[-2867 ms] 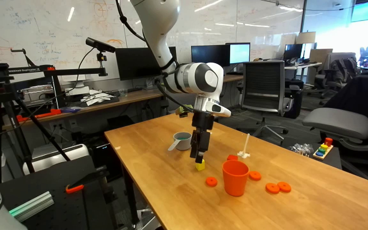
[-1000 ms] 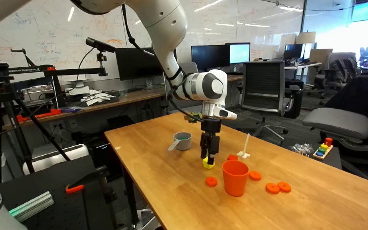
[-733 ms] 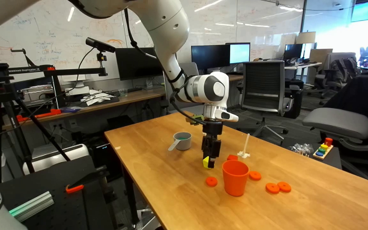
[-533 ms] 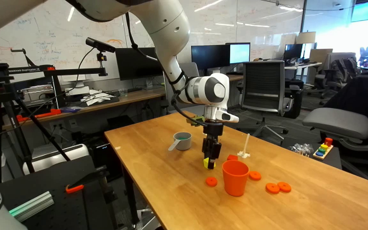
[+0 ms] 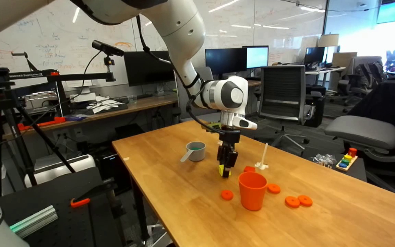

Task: Put the blocks inside the grey cup

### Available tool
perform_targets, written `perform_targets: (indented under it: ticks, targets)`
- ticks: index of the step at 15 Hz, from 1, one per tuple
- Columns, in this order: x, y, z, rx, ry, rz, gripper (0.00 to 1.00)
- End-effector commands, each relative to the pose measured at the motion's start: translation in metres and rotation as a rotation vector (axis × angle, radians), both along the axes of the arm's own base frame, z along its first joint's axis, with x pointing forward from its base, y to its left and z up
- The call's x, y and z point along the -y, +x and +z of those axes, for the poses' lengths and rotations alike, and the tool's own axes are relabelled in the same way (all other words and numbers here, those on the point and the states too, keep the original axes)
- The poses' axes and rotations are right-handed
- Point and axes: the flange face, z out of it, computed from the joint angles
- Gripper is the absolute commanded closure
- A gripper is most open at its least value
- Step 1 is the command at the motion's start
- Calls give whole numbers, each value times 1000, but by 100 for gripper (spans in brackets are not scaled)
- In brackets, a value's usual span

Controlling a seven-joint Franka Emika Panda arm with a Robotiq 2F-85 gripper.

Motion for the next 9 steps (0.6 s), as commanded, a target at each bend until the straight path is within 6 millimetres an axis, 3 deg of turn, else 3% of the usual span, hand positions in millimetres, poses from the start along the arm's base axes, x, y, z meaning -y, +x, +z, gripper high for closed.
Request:
perform_targets:
  ticks: [1, 6, 9]
  targets:
    - [-28, 5, 53, 26, 100, 39, 88]
    - [-81, 2, 118, 60, 218, 64, 88]
    - [-108, -7, 136, 49, 269, 77, 88]
